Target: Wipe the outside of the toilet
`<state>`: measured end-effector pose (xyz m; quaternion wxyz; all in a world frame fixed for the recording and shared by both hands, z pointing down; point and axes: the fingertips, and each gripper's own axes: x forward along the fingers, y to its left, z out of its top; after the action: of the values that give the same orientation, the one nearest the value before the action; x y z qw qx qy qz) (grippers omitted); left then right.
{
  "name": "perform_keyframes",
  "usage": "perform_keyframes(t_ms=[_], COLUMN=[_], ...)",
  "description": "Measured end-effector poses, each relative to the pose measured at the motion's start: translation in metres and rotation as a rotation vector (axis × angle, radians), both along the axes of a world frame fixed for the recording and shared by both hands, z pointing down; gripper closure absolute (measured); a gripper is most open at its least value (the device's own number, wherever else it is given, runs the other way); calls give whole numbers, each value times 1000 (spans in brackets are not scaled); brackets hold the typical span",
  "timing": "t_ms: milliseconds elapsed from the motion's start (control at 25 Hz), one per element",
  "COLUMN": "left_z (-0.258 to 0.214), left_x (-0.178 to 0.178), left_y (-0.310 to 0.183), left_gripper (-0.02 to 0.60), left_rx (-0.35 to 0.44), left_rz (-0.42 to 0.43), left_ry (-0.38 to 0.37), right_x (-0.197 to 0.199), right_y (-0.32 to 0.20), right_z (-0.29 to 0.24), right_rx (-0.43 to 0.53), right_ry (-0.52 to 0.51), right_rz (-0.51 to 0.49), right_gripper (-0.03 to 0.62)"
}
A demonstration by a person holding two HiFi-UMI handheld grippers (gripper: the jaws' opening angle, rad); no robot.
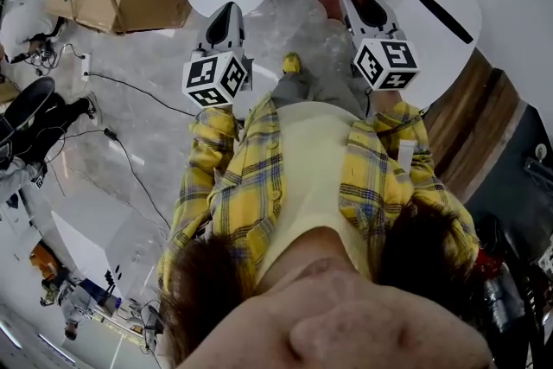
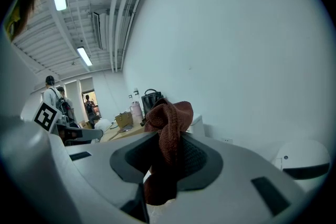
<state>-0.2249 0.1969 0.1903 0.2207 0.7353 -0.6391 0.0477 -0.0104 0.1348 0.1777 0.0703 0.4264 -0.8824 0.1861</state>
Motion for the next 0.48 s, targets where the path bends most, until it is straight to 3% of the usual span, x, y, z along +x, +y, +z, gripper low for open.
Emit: perform_keyframes(t_ms=[480], left_z=[13], left_x=[4], left_y=[-59], left_gripper=[574], left_rx=[-10], left_rz=[50], left_ry=[-22], right_x=[-24], right_y=[-59], right_z=[22], right_rx=[-16], right_ry=[13], right_rz=[-18], right_gripper=[473])
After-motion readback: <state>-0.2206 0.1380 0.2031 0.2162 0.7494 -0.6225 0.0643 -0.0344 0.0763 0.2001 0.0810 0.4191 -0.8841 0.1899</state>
